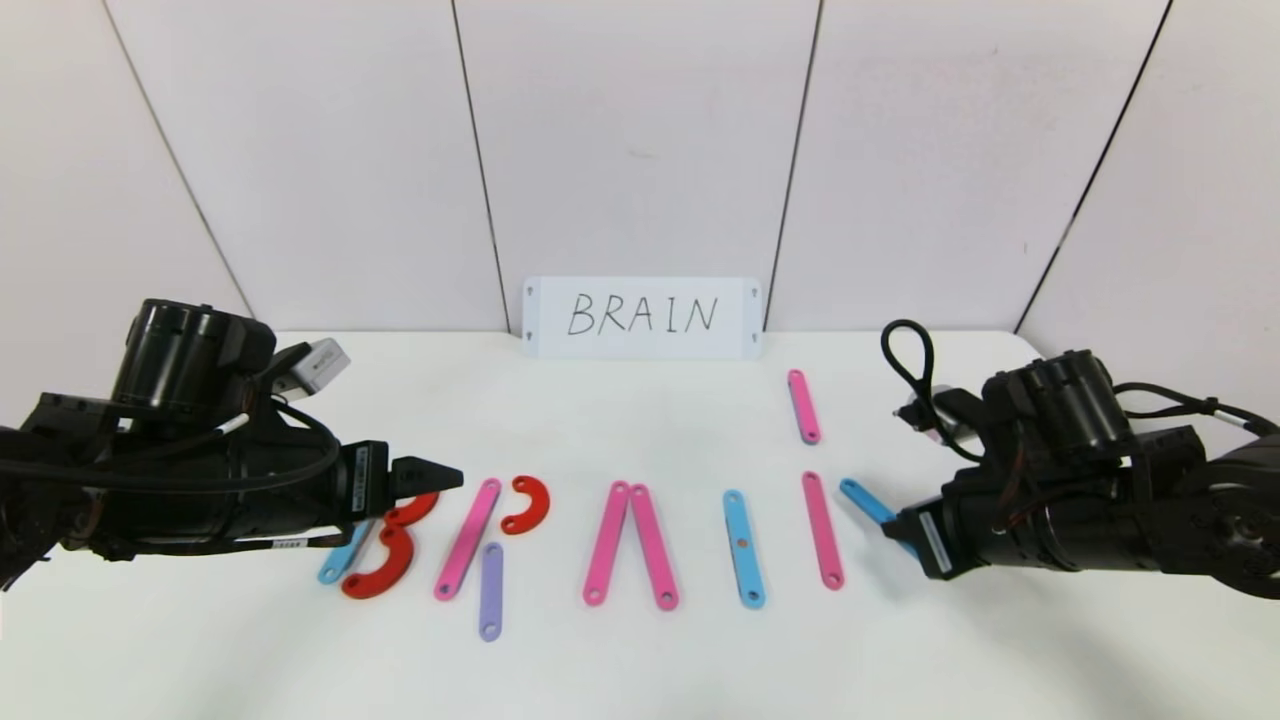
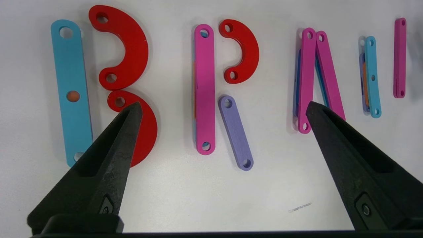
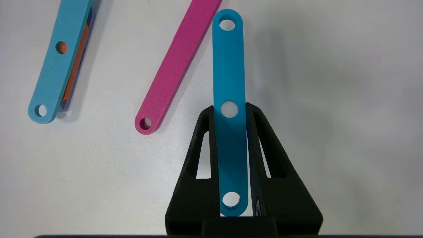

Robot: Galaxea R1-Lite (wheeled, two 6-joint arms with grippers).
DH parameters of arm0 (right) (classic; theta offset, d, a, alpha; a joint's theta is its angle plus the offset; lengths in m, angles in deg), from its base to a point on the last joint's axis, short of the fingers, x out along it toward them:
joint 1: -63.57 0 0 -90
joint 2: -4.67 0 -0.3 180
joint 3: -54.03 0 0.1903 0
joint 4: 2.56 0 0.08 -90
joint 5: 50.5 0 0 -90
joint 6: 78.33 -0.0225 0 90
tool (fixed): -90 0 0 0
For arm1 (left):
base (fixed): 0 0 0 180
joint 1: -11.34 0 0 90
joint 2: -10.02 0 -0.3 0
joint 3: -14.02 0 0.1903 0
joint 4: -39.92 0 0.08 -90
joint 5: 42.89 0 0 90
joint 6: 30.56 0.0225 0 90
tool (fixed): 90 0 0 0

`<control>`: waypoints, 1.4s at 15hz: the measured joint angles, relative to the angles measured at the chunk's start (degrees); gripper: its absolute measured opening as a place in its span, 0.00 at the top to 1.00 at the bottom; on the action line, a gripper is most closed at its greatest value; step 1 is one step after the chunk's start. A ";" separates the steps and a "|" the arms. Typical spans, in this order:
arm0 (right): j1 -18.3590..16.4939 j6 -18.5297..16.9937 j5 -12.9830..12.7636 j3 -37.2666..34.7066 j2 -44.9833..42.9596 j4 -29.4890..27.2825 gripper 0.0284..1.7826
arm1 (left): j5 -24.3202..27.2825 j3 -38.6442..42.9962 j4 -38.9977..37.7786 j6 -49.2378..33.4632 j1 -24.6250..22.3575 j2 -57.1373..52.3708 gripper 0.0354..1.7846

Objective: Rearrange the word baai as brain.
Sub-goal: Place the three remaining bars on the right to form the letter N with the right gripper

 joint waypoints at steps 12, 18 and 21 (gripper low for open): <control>-0.45 -0.06 -0.55 -1.95 6.56 10.00 0.86 | 0.00 -0.04 -0.05 0.00 -0.01 0.41 0.03; -0.59 -0.11 -0.33 -1.73 7.06 10.03 0.86 | 0.00 0.00 -0.05 -0.02 0.00 0.41 0.03; -0.61 -0.15 -0.28 -1.49 7.22 10.03 0.86 | -0.01 0.02 -0.02 0.00 -0.01 0.38 0.03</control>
